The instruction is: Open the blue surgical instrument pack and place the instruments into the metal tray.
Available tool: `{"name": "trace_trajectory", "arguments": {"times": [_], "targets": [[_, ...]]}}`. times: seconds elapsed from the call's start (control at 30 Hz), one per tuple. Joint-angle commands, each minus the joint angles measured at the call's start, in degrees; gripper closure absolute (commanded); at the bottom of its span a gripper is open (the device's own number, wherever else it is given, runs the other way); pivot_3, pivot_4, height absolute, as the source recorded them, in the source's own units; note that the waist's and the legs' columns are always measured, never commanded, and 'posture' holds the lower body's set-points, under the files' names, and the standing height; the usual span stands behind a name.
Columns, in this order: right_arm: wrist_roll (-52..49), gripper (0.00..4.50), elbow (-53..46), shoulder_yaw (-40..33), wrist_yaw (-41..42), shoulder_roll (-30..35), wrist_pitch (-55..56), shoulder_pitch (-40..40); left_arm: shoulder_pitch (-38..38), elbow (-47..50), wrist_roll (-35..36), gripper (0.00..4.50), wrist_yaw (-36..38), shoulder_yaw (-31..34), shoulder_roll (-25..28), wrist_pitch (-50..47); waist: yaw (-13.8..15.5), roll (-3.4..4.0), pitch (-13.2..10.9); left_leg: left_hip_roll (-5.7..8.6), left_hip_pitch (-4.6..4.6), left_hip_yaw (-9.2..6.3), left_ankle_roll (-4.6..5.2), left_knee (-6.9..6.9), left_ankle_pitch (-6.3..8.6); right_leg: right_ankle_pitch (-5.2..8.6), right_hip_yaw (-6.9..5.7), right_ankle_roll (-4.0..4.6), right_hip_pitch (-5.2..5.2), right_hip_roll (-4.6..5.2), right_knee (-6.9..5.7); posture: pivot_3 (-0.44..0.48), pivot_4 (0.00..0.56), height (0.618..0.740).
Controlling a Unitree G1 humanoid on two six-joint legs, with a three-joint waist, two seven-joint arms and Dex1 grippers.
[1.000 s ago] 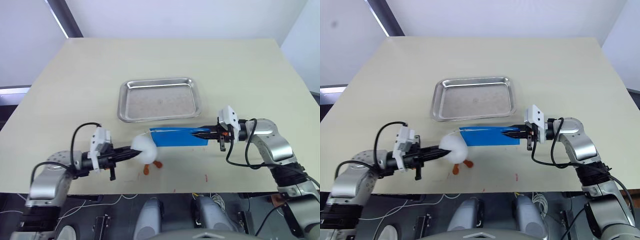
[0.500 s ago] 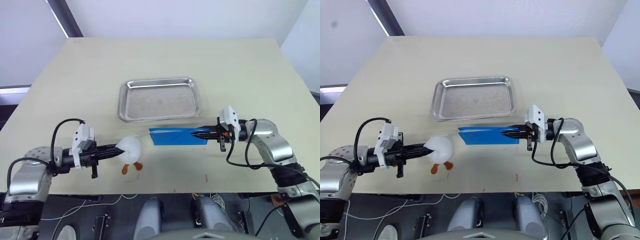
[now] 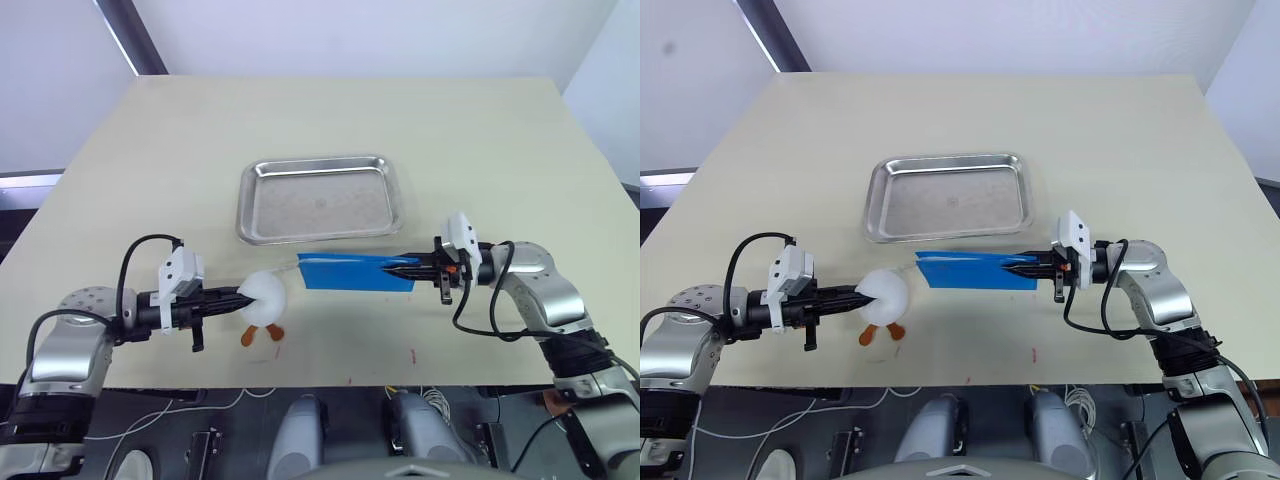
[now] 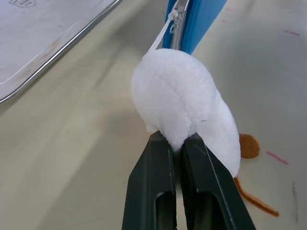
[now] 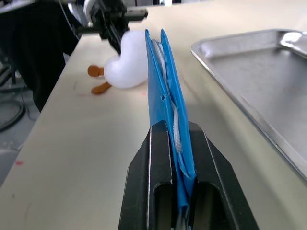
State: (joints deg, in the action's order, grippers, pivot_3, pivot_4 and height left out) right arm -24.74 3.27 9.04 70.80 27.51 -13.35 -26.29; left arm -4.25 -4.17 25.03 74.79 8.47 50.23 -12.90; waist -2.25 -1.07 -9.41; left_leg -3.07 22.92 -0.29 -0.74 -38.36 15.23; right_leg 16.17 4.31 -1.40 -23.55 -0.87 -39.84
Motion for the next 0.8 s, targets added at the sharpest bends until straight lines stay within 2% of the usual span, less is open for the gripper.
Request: {"name": "trace_trajectory", "arguments": {"times": [0.03,0.37,0.67,0.8], "targets": [[-5.91,4.50,-2.89,-5.40,-1.00,-0.99,-1.86,-0.86,1.12,-1.56,-1.02,4.46,-0.33,-0.74,0.12,-1.25,0.00,0.00,0.00,0.00,0.00,0.00,0.00,0.00,0.00,0.00,0.00,0.00,0.00,0.00,0.00,0.000,0.150,0.740],[-14.54,4.50,-5.34,-10.47,-5.77,-5.82,-8.05,-1.66,1.30,-2.06,-0.69,4.46,-0.32,-0.32,0.24,-1.46,-0.02,0.02,-0.01,-0.01,0.00,-0.02,0.00,0.00,0.00,0.00,-0.01,0.00,0.00,0.00,-0.01,0.000,0.150,0.740],[-7.64,4.50,-4.04,-6.43,-2.70,-3.21,-3.31,-1.50,-2.49,-4.60,0.64,4.46,0.87,2.62,2.14,1.23,-0.02,0.02,-0.01,0.00,0.00,-0.02,0.00,0.00,0.00,0.00,-0.01,0.00,0.00,-0.01,-0.01,0.000,0.150,0.740],[-5.10,4.50,-3.50,-4.85,-1.62,-2.97,-1.32,-1.59,-4.64,-5.07,2.52,4.46,4.86,3.63,5.29,-0.26,-0.11,0.02,-0.03,0.00,0.01,-0.01,0.00,0.00,0.00,0.00,-0.02,0.00,-0.01,-0.02,0.00,0.000,0.150,0.740]]}}
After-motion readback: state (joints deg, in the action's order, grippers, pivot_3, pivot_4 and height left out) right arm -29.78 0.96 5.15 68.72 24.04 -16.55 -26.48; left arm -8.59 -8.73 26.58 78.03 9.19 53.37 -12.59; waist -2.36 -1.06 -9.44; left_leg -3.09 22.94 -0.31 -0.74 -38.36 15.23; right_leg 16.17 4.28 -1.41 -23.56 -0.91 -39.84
